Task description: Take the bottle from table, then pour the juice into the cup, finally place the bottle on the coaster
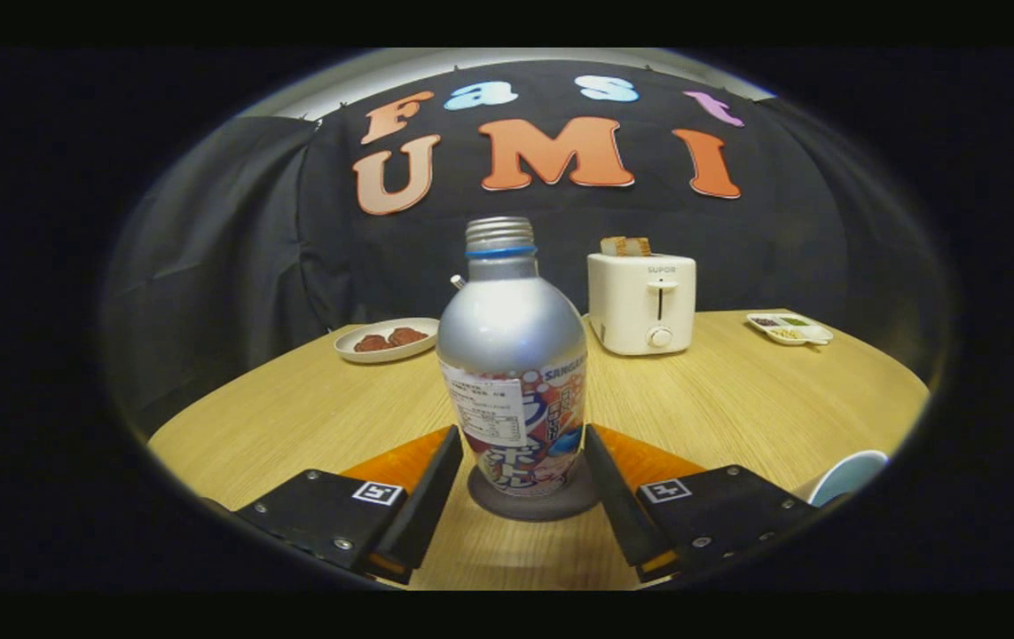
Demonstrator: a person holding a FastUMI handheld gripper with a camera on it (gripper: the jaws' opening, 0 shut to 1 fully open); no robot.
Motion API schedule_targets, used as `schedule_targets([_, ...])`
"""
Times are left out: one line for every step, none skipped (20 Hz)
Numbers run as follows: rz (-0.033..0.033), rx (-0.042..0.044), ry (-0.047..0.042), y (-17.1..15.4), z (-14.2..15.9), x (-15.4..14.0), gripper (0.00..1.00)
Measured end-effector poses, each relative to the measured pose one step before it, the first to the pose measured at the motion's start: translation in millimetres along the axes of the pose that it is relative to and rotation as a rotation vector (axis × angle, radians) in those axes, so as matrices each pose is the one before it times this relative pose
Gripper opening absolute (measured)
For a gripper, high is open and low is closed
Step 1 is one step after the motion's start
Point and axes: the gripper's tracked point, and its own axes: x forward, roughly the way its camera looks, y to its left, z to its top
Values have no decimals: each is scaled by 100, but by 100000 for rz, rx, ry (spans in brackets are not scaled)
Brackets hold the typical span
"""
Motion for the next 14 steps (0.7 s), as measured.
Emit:
schedule_targets([-692,-541,-1743,-207,496,-360,82])
schedule_targets([-689,-801,-1473,-228,482,-421,84])
schedule_targets([-919,-574,-1457,-341,449,-408,85])
schedule_targets([-254,-324,-1638,-136,520,-499,86])
schedule_targets([372,-183,-2004,27,711,-662,86])
schedule_targets([-6,-384,-2009,-66,651,-675,86])
schedule_targets([-49,-440,-1764,-155,546,-626,86])
schedule_targets([54,-110,-1388,-125,507,-622,86])
schedule_targets([341,262,-1504,-66,500,-670,86])
schedule_targets([442,164,-1592,-102,658,-699,86])
schedule_targets([259,214,-1718,-114,656,-770,86])
schedule_targets([302,353,-1605,-128,708,-735,86])
schedule_targets([467,673,-1599,-178,584,-786,86])
schedule_targets([55,1658,-1547,-221,534,-802,86])
